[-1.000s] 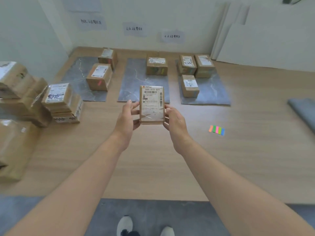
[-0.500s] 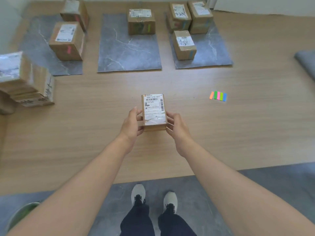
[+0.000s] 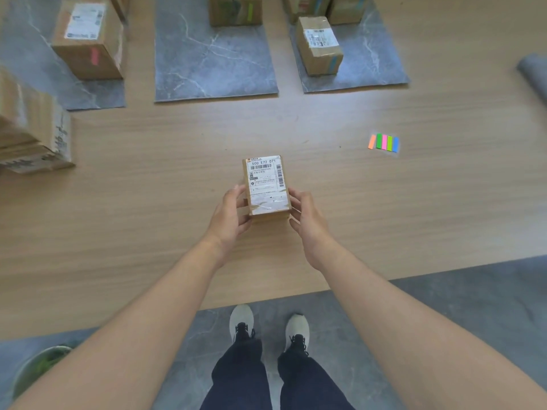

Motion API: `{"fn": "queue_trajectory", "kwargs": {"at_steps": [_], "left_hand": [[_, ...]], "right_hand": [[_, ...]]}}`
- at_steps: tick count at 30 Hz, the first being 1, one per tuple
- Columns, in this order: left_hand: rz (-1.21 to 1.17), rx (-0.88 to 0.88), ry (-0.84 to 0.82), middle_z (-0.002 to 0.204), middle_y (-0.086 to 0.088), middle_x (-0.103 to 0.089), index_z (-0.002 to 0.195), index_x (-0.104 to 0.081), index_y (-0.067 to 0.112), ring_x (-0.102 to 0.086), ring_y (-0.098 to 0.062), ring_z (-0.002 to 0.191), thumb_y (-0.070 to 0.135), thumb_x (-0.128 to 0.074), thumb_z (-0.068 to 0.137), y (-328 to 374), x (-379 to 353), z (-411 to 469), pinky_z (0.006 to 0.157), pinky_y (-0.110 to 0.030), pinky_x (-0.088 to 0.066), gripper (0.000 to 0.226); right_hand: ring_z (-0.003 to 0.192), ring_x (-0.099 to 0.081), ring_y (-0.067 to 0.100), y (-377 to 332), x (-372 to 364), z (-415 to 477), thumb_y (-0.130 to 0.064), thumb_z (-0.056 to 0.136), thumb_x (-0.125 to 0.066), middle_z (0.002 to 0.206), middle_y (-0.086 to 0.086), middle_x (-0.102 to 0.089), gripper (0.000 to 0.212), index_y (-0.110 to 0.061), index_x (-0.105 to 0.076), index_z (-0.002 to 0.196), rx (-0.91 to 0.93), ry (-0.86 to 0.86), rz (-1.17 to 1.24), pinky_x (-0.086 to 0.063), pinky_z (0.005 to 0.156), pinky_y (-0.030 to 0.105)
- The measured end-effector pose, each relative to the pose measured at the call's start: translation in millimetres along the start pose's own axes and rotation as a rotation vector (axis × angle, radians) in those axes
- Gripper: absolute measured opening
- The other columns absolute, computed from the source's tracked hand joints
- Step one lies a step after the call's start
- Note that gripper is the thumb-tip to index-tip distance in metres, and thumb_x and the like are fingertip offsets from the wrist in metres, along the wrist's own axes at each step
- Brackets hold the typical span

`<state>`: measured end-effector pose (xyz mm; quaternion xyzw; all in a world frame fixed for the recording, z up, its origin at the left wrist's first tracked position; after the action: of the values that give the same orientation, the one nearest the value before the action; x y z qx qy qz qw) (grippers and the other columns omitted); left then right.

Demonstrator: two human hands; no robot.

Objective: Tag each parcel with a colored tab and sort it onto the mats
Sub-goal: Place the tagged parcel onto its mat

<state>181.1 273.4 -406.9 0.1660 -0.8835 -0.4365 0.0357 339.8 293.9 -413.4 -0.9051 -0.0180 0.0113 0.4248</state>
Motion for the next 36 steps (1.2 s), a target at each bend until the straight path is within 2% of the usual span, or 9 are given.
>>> {"fn": "queue_trajectory", "kwargs": {"at_steps": [4, 8, 10, 17, 23, 27, 31, 34, 36], "left_hand": [[0.055, -0.031, 0.028, 0.135, 0.001, -0.056, 0.142, -0.048, 0.028, -0.05, -0.022, 0.128, 0.045, -0.032, 0.105, 5.5, 6.8, -3.2, 0.111, -0.038, -0.04, 0.043], [0.082, -0.149, 0.048, 0.158, 0.005, -0.038, 0.152, -0.039, 0.025, -0.031, -0.015, 0.146, 0.045, -0.033, 0.105, 33.5, 8.0, -6.6, 0.123, -0.04, -0.022, 0.051], [0.072, -0.204, 0.023, 0.158, 0.005, -0.038, 0.151, -0.04, 0.023, -0.031, -0.013, 0.146, 0.041, -0.034, 0.106, 54.8, 1.1, -8.5, 0.124, -0.037, -0.021, 0.049], [0.141, -0.327, -0.142, 0.154, 0.011, -0.043, 0.147, -0.047, 0.028, -0.035, -0.01, 0.144, 0.043, -0.036, 0.104, 105.6, -54.7, -12.4, 0.124, -0.039, -0.021, 0.047], [0.209, -0.286, -0.274, 0.154, 0.01, -0.043, 0.147, -0.047, 0.028, -0.036, -0.011, 0.144, 0.045, -0.034, 0.105, 103.3, -137.0, -1.5, 0.123, -0.039, -0.023, 0.048], [0.226, -0.229, -0.318, 0.155, 0.006, -0.042, 0.15, -0.044, 0.027, -0.036, -0.016, 0.143, 0.057, -0.038, 0.088, 93.2, -198.8, 21.4, 0.122, -0.04, -0.025, 0.068], [0.22, -0.17, -0.287, 0.155, 0.002, -0.043, 0.151, -0.042, 0.023, -0.036, -0.019, 0.144, 0.044, -0.033, 0.105, 75.4, -255.5, 49.7, 0.122, -0.04, -0.025, 0.051], [0.226, -0.128, -0.26, 0.153, 0.001, -0.046, 0.15, -0.043, 0.021, -0.038, -0.018, 0.143, 0.038, -0.029, 0.107, 62.0, -294.9, 75.0, 0.121, -0.039, -0.026, 0.048], [0.226, -0.111, -0.252, 0.152, 0.002, -0.047, 0.15, -0.044, 0.021, -0.04, -0.016, 0.142, 0.037, -0.029, 0.108, 55.5, -318.4, 90.1, 0.121, -0.039, -0.026, 0.048]], "right_hand": [[0.095, -0.059, 0.0, -2.3, -0.6, -3.2, -0.034, 0.105, -0.037, 0.094, -0.024, -0.066, 0.03, -0.037, -0.066, 0.098, 0.019, 0.031, -0.009, -0.043, 0.091, 0.023], [0.125, -0.053, 0.013, -21.2, 6.7, -14.4, -0.038, 0.102, -0.041, 0.135, -0.008, -0.06, 0.042, -0.024, -0.063, 0.135, 0.051, 0.101, 0.017, -0.039, 0.115, 0.036], [0.13, -0.052, 0.016, -37.2, 13.4, -18.8, -0.036, 0.102, -0.041, 0.141, -0.004, -0.058, 0.043, -0.023, -0.062, 0.137, 0.077, 0.135, 0.052, -0.039, 0.117, 0.038], [0.132, -0.053, 0.017, -83.6, 56.7, -24.4, -0.03, 0.105, -0.039, 0.141, -0.001, -0.06, 0.041, -0.016, -0.062, 0.136, 0.223, 0.201, 0.212, -0.041, 0.116, 0.038], [0.12, -0.063, 0.019, -100.3, 125.2, 9.3, -0.025, 0.105, -0.045, 0.125, 0.003, -0.069, 0.032, -0.015, -0.064, 0.128, 0.274, 0.285, 0.278, -0.049, 0.104, 0.035], [0.112, -0.068, 0.02, -103.8, 182.1, 48.1, -0.02, 0.104, -0.048, 0.119, 0.004, -0.073, 0.026, -0.015, -0.068, 0.12, 0.292, 0.343, 0.282, -0.053, 0.098, 0.034], [0.104, -0.069, 0.018, -105.9, 234.7, 89.5, -0.015, 0.099, -0.056, 0.108, -0.001, -0.075, 0.02, -0.027, -0.071, 0.105, 0.314, 0.358, 0.125, -0.056, 0.091, 0.035], [0.094, -0.069, 0.011, -110.0, 269.4, 118.4, -0.007, 0.091, -0.059, 0.106, -0.011, -0.074, 0.028, -0.027, -0.07, 0.107, 0.335, 0.333, -0.118, -0.054, 0.081, 0.028], [0.094, -0.069, 0.009, -113.5, 288.2, 139.8, -0.003, 0.088, -0.058, 0.108, -0.014, -0.072, 0.034, -0.024, -0.071, 0.111, 0.332, 0.302, -0.263, -0.055, 0.084, 0.025]]}}
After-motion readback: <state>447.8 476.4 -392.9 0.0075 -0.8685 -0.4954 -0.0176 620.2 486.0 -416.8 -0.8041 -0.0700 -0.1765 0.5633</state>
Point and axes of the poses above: each hand's wrist, its own z-axis towards the middle knuckle, its own x-axis out of the back of the hand, y = z × x, the point moved 5 cm from there along z, towards the middle knuckle
